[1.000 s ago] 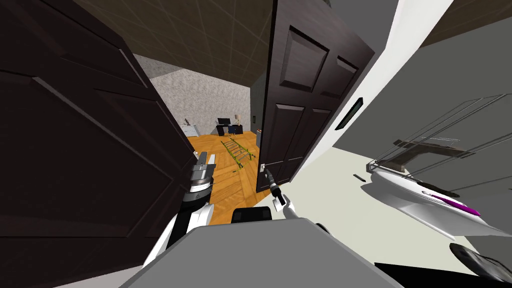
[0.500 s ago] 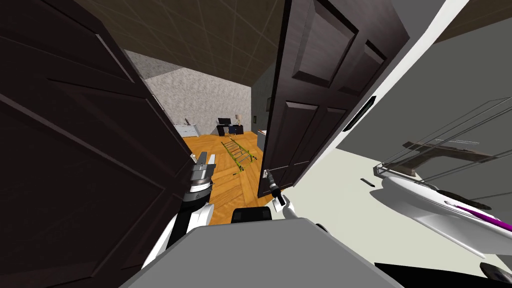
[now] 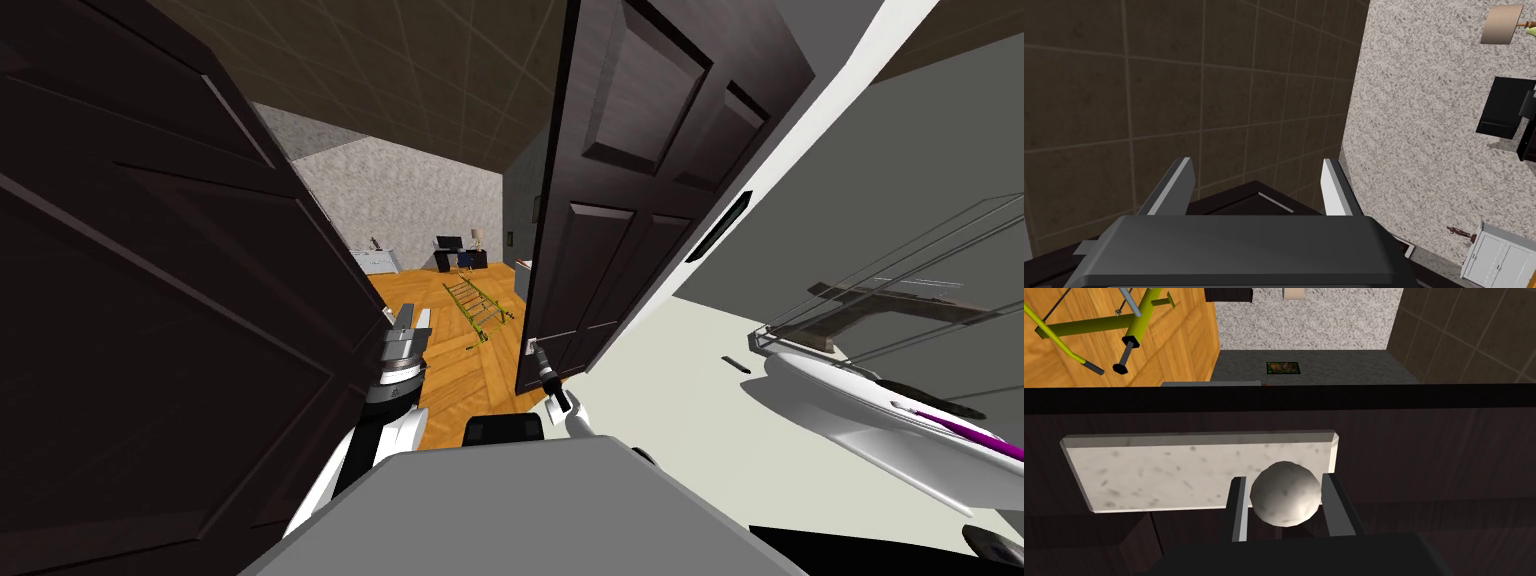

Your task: Push the door open

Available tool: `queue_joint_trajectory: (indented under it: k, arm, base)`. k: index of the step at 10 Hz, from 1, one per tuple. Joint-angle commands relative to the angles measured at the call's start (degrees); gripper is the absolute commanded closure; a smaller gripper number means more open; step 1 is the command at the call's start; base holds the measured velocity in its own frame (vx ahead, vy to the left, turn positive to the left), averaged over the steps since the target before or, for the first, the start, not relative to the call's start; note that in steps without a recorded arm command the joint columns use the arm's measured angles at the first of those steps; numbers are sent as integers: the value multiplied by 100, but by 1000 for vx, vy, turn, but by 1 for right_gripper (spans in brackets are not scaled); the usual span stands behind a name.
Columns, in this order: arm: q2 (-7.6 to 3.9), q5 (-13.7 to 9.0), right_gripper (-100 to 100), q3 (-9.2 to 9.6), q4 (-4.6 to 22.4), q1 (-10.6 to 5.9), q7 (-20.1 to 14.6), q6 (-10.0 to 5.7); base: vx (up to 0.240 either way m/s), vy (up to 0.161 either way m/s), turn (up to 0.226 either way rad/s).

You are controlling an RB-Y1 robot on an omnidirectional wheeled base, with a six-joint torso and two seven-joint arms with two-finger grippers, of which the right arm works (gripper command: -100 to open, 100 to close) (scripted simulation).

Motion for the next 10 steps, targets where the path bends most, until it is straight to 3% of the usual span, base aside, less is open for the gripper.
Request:
queue_joint_trajectory:
  k: [1, 5, 10]
  arm:
    - [-3, -5, 100, -6, -9, -7, -4, -12]
    - [-62, -88, 100, -135, 11, -4, 64, 18]
    - [-148, -291, 100, -445, 33, -20, 215, 59]
  base:
    - [0, 0, 0]
    - [143, 63, -26]
    - [184, 80, -43]
